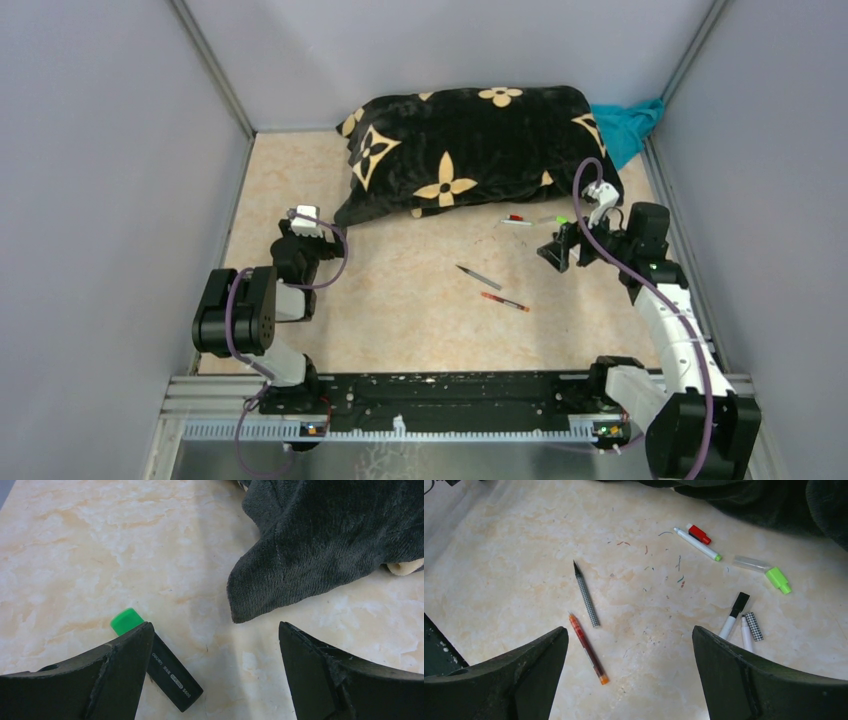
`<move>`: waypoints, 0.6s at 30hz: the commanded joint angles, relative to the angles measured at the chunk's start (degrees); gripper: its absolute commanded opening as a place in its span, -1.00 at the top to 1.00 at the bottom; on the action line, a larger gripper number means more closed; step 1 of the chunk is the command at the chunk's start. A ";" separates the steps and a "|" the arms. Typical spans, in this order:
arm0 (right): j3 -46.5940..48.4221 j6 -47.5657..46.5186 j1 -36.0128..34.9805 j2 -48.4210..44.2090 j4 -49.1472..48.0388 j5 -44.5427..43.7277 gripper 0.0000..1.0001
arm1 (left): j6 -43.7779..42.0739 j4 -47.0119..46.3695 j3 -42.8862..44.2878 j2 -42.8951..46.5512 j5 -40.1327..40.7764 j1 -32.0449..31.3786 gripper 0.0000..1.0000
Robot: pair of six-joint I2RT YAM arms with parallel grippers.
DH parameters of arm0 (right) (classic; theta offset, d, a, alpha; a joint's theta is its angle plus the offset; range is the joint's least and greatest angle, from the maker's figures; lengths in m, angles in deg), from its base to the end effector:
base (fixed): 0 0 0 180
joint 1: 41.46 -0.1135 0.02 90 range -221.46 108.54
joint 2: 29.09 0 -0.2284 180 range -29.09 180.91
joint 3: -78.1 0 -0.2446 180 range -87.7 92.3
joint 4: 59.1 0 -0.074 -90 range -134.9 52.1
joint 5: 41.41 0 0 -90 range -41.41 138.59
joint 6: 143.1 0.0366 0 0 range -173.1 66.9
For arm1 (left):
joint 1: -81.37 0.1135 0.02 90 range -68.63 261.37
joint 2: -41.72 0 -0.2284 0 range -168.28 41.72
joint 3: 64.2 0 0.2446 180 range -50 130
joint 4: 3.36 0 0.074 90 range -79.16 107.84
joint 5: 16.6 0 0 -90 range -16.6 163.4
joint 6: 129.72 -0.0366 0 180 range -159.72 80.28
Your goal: Insert the pens into the pen caps
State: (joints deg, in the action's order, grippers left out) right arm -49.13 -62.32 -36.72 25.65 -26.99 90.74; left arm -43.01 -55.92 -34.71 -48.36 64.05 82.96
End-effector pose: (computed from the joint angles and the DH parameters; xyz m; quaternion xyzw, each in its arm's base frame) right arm 0.2177 0.0066 0.2349 -0.2007 0.8170 0.2621 0.4728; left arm 0.2495 0.0010 0.1134 0.0646 0.7515 -0.0336 0.6557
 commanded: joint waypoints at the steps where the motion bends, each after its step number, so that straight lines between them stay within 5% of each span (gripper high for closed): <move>1: -1.18 0.98 0.89 -2.46 -3.31 1.39 -0.84 | -0.75 0.09 0.71 0.00 -1.31 -0.35 -0.97; 18: -1.79 1.77 0.89 -2.18 -3.85 2.27 -0.84 | -0.75 0.10 0.71 0.00 -1.36 -0.38 -0.97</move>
State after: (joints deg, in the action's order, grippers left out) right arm -50.62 -60.79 -36.70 23.82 -29.04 91.83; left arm -43.01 -55.90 -34.71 -48.36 63.94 82.96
